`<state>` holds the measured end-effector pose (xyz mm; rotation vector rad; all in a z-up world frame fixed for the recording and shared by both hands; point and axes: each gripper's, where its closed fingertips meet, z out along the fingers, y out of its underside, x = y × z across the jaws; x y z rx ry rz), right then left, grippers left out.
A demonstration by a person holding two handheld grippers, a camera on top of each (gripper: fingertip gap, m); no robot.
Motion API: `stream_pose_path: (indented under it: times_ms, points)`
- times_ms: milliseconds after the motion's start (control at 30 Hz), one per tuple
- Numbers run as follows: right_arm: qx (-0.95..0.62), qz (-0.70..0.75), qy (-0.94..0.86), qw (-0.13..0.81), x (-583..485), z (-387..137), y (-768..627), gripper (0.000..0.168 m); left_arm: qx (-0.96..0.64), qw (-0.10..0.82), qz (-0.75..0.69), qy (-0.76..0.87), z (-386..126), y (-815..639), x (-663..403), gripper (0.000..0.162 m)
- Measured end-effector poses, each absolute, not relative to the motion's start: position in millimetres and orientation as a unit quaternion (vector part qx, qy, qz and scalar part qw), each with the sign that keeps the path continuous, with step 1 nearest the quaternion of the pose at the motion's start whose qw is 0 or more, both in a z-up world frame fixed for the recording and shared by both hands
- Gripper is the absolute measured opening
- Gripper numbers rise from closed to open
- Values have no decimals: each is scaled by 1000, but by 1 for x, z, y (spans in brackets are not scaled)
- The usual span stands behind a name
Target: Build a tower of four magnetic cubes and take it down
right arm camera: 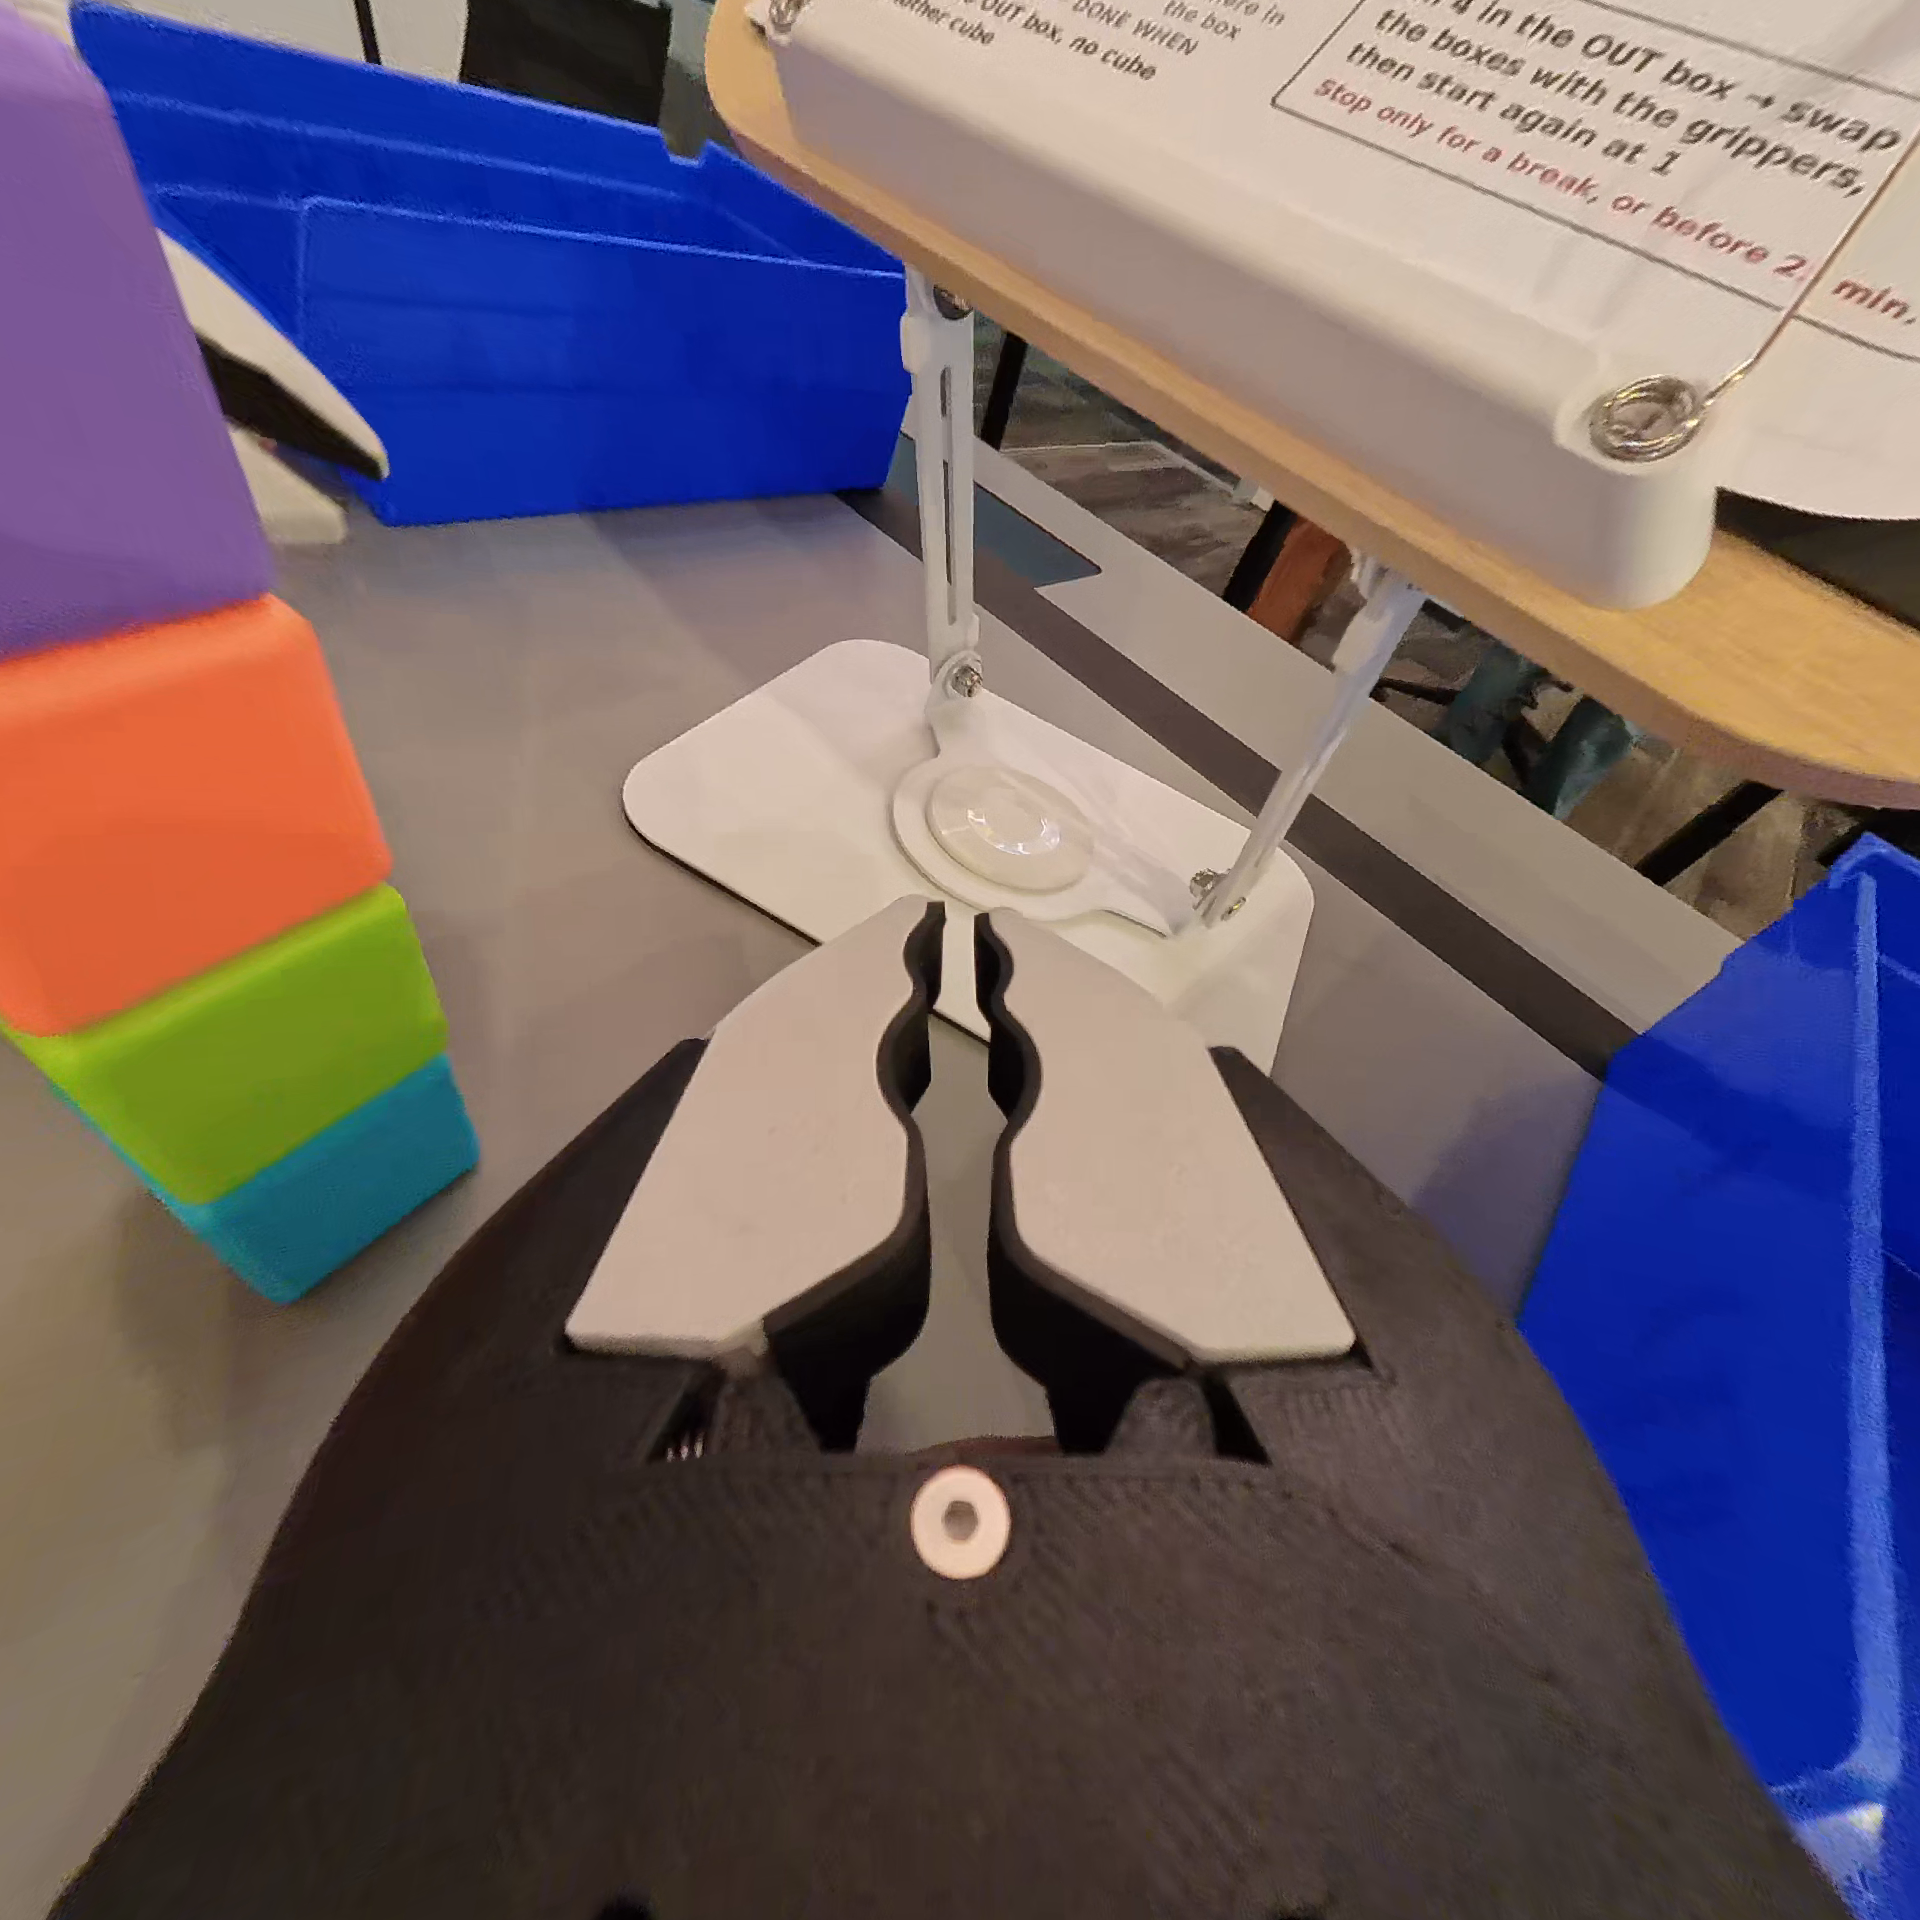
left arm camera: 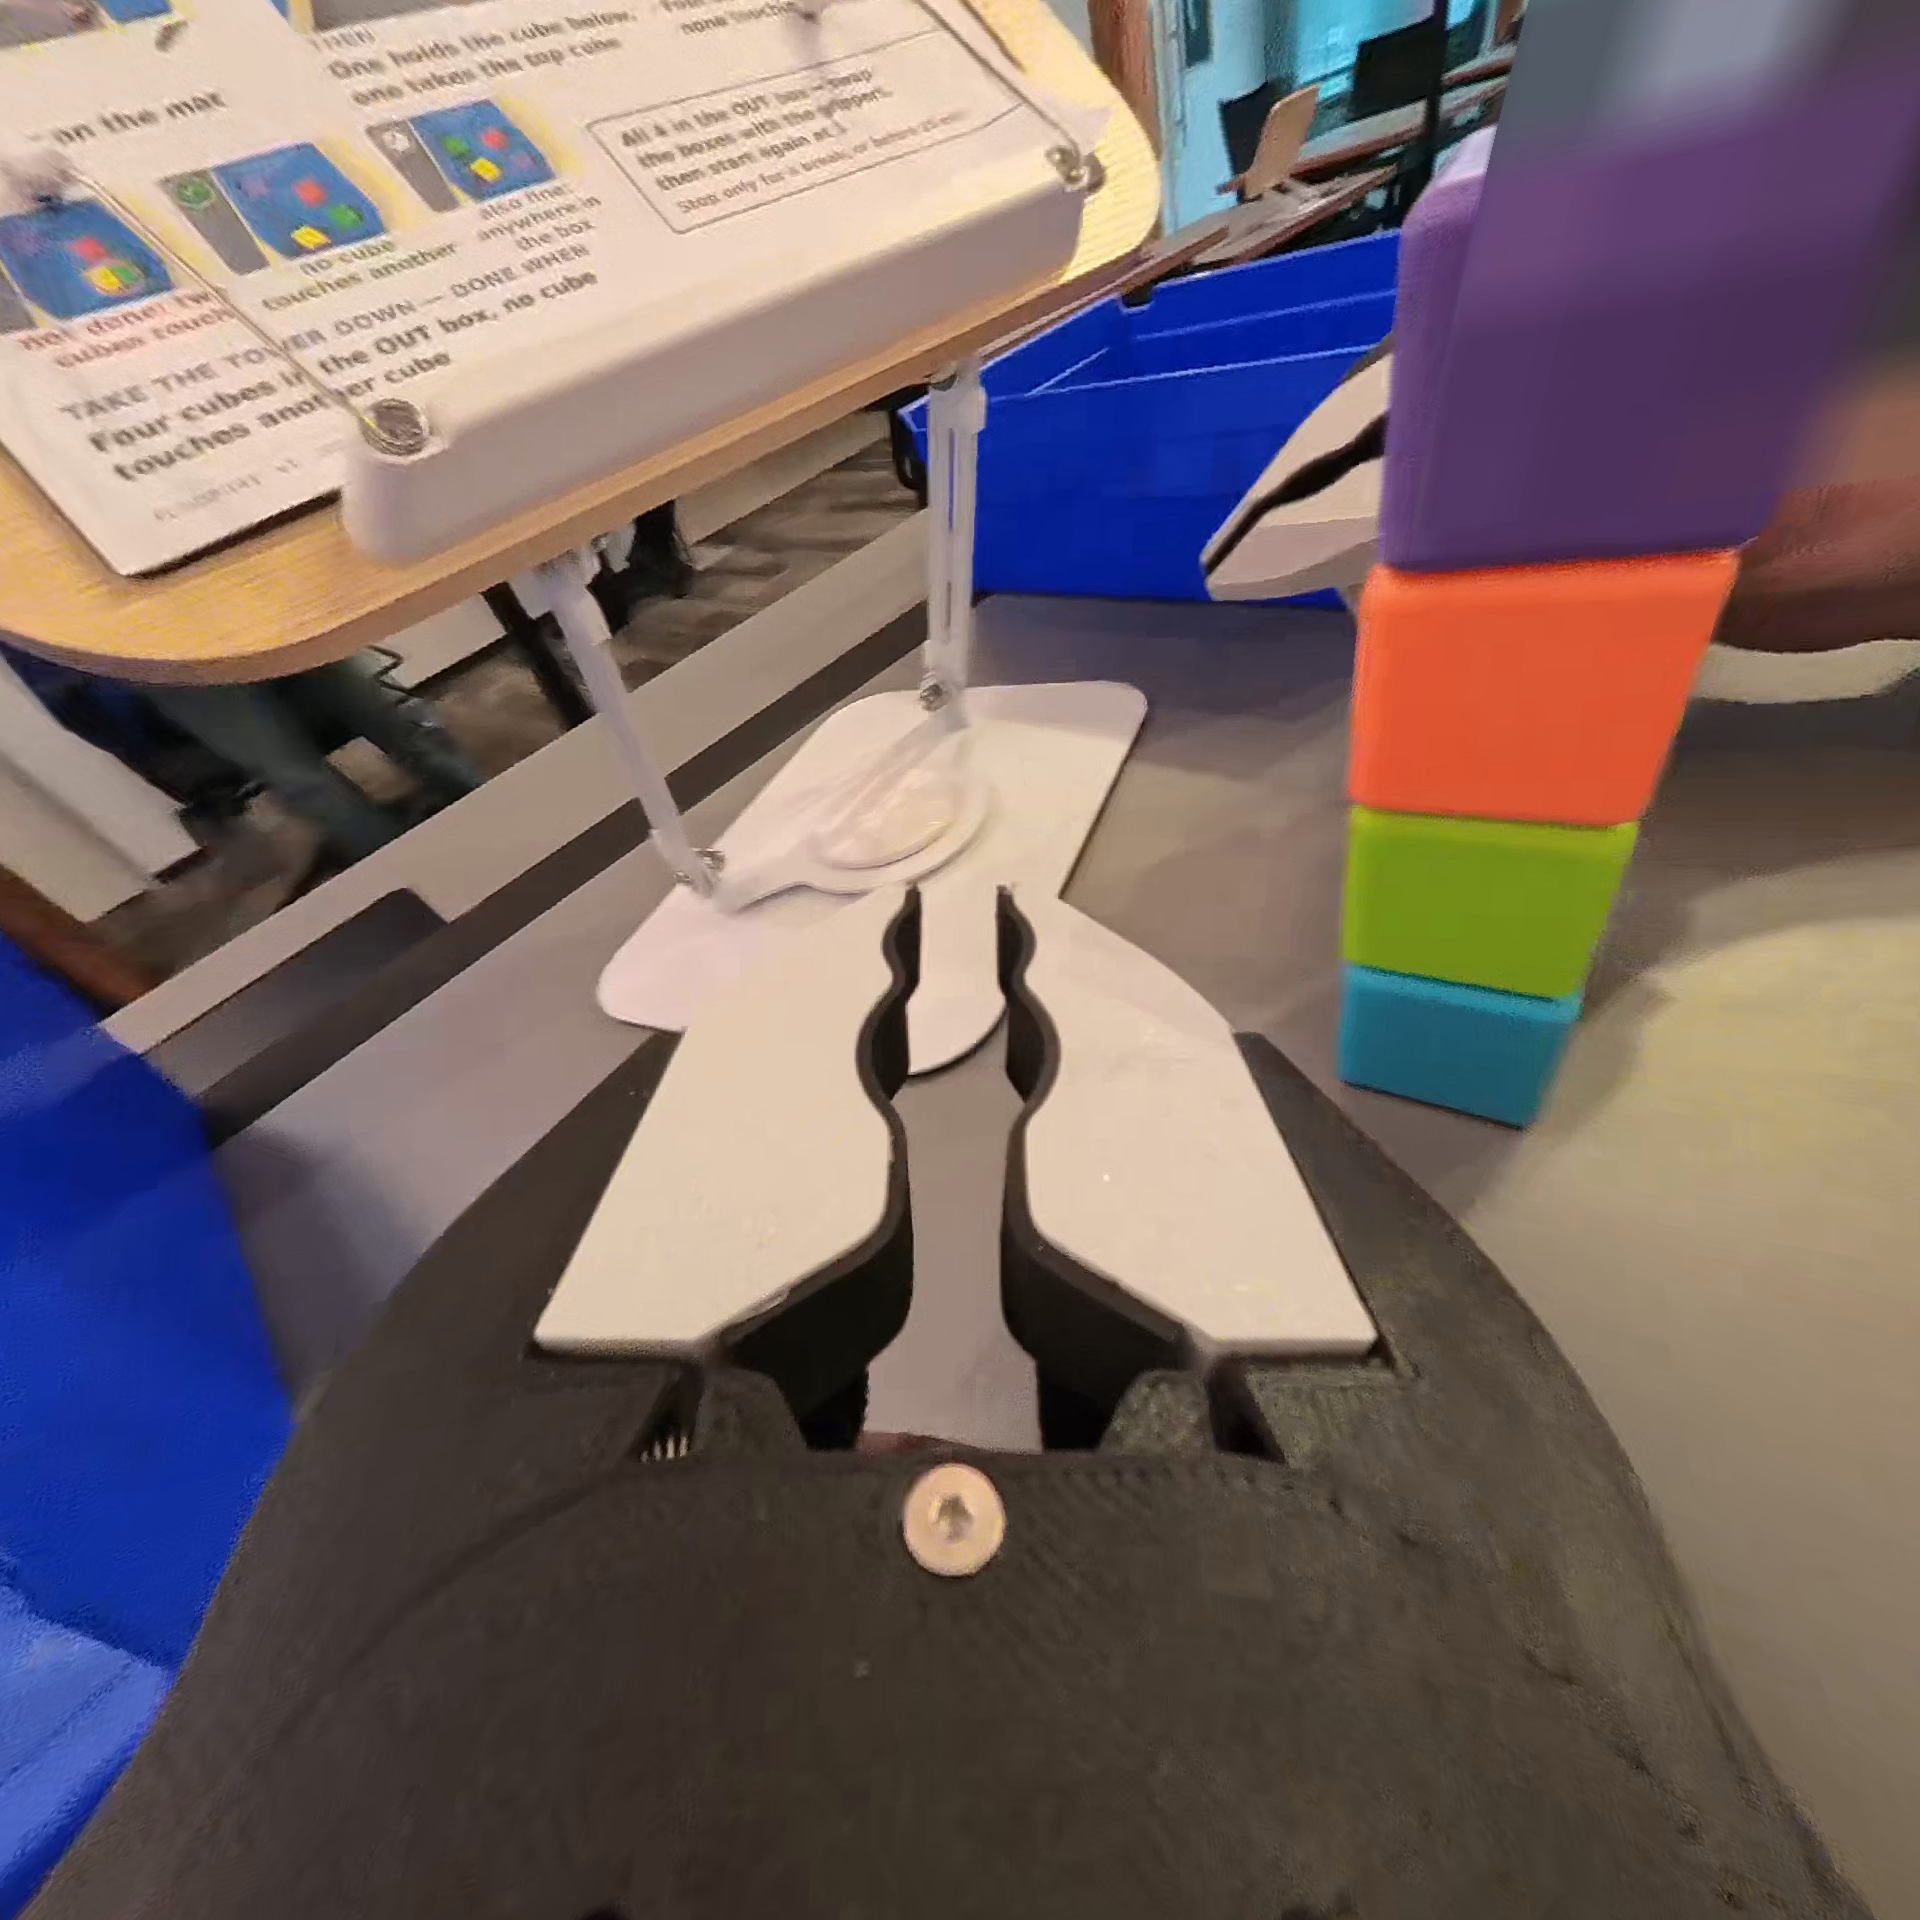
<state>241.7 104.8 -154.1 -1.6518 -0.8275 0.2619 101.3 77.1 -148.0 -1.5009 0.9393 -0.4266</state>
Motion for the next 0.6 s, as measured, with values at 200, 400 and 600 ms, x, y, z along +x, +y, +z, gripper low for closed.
stream_pose_path:
  times_ms: [200, 400, 600]
  points:
    - [-717, 133, -356, 585, 244, -160, 107, 5, -603, 581, -315, 447, -137, 41, 123, 72]
    - [-712, 140, -365, 583, 240, -161, 104, 5, -600, 556, -363, 447, -134, 21, 153, 94]
    - [-710, 147, -372, 579, 236, -163, 103, 5, -605, 543, -407, 415, -130, 19, 166, 93]
